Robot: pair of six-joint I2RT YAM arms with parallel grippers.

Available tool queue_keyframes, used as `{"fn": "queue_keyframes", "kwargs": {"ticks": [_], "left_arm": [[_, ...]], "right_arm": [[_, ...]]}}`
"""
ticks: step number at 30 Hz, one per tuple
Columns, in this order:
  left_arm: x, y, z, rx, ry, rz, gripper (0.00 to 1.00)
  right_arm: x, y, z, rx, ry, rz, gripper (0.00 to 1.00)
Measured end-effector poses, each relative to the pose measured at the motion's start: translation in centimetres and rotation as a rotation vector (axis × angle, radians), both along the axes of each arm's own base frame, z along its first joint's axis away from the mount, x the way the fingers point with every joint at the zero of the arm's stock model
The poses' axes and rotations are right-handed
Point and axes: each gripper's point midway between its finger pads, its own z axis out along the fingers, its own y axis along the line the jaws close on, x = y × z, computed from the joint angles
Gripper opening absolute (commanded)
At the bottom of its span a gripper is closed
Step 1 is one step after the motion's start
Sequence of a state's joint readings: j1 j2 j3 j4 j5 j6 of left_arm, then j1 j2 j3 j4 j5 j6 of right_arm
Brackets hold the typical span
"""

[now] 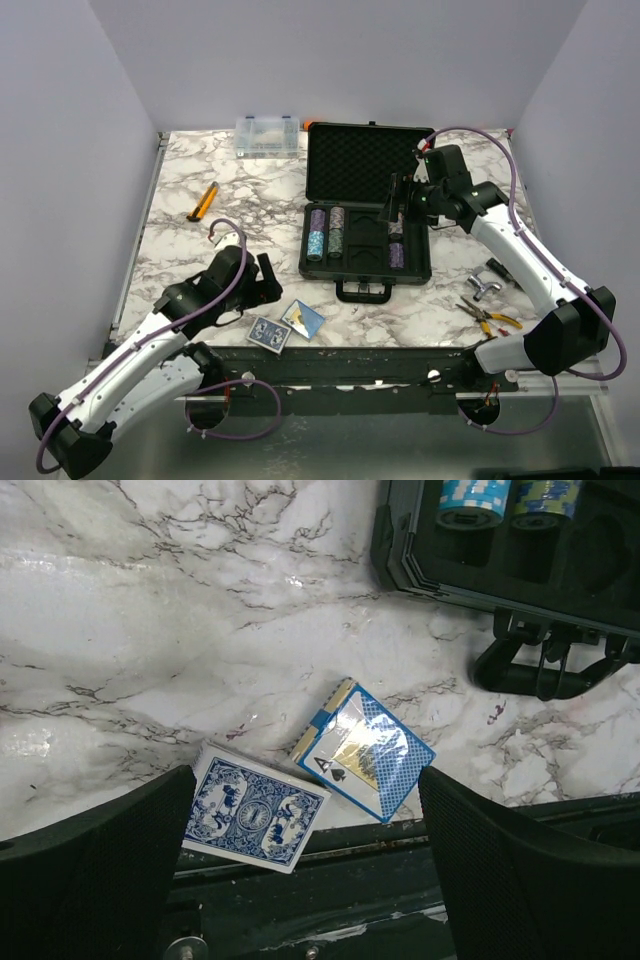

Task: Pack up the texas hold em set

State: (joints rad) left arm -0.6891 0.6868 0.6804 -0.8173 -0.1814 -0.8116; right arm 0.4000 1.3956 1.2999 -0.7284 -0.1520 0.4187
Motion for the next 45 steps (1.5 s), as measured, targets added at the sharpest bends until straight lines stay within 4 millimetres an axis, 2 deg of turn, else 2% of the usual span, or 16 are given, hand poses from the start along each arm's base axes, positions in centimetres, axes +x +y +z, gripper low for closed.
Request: {"fn": "queue_keyframes", "kwargs": {"ticks": [8, 12, 15, 20, 24, 31, 37, 45], "left_arm": [[-0.1, -0.4, -2.2, 0.055, 0.103, 0.002, 0.91], [-0.3, -0.6, -3.0, 0.062, 0.147, 0.001, 0.92], [-0.6, -0.5, -3.2, 0.062, 0.166, 0.020, 0.98], [-1.8, 2.3, -4.3, 0.116, 0.258, 0.174, 0.98], [-1.9, 4.5, -4.7, 0.124, 0.314, 0.325, 0.98], [-1.4, 8.8, -4.1, 0.053, 0.323, 0.640, 0.98], [-1.1, 11.5, -4.5, 0.049, 0.352, 0.808, 0.90], [0.3, 12.5, -5.9, 0.069, 0.376, 0.828, 0.71]], "right_arm": [[-0.2, 0.0, 0.0, 0.003, 0.002, 0.003, 0.83], [-0.6, 0.0, -0.3, 0.006, 0.010, 0.007, 0.93], [-1.4, 0.1, -0.7, 0.021, 0.027, 0.028, 1.00], [-2.7, 0.7, -1.1, 0.062, 0.042, 0.073, 1.00], [-3.0, 1.1, -1.0, 0.083, 0.041, 0.093, 1.00], [-3.2, 1.3, -0.9, 0.093, 0.044, 0.104, 1.00], [-3.2, 1.3, -1.0, 0.092, 0.046, 0.104, 1.00], [-3.3, 1.3, -2.1, 0.089, 0.069, 0.104, 1.00]]}}
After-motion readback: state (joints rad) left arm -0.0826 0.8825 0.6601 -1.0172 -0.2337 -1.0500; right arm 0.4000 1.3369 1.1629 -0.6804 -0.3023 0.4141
